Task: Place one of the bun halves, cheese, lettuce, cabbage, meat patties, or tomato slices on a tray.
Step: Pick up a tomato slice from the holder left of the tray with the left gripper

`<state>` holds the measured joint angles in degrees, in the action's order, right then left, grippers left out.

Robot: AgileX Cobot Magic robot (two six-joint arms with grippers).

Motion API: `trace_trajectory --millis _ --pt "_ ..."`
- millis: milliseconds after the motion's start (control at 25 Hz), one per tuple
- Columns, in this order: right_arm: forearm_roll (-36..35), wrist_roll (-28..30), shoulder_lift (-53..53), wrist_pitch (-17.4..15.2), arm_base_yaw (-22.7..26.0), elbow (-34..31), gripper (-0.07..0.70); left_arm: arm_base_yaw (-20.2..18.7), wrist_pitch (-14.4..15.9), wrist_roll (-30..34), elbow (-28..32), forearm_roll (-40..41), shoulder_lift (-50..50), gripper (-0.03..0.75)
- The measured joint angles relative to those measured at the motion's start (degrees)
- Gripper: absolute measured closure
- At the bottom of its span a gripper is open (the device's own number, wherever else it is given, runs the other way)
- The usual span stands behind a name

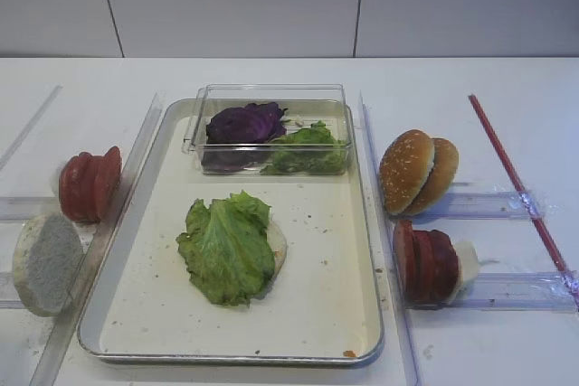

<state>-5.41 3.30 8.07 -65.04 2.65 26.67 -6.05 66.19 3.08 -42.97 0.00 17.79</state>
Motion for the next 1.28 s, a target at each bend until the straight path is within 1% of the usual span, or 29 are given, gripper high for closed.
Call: trace_trajectory --millis 280,400,600,760,880,1000,1160,1280 --pt "0.0 0.0 0.0 0.0 0.0 0.0 0.081 -6.63 -0.84 -0.82 -7.36 0.0 10.92 0.287" --pt "0.0 -0.07 0.0 0.0 0.0 0.0 0.081 -8.73 -0.95 -3.08 -10.28 2.22 16.45 0.287" --pt "0.0 -0.12 0.0 0.0 0.0 0.0 0.081 -12.0 -1.3 -4.83 -16.22 5.45 25.85 0.287" --pt "0.13 -0.12 0.0 0.0 0.0 0.0 0.081 -13.2 -1.15 -7.79 -20.6 6.92 33.61 0.287" --pt "0.13 -0.12 0.0 0.0 0.0 0.0 0.082 -13.31 0.79 -8.39 -24.68 7.03 38.99 0.287" --pt "0.13 -0.12 0.0 0.0 0.0 0.0 0.082 -13.31 2.12 -8.61 -28.39 7.06 44.07 0.287" --pt "0.13 -0.26 0.0 0.0 0.0 0.0 0.082 -13.31 4.3 -10.73 -32.39 7.06 49.72 0.287" --pt "0.13 -0.35 0.0 0.0 0.0 0.0 0.082 -13.31 5.26 -11.43 -34.77 7.16 53.83 0.287"
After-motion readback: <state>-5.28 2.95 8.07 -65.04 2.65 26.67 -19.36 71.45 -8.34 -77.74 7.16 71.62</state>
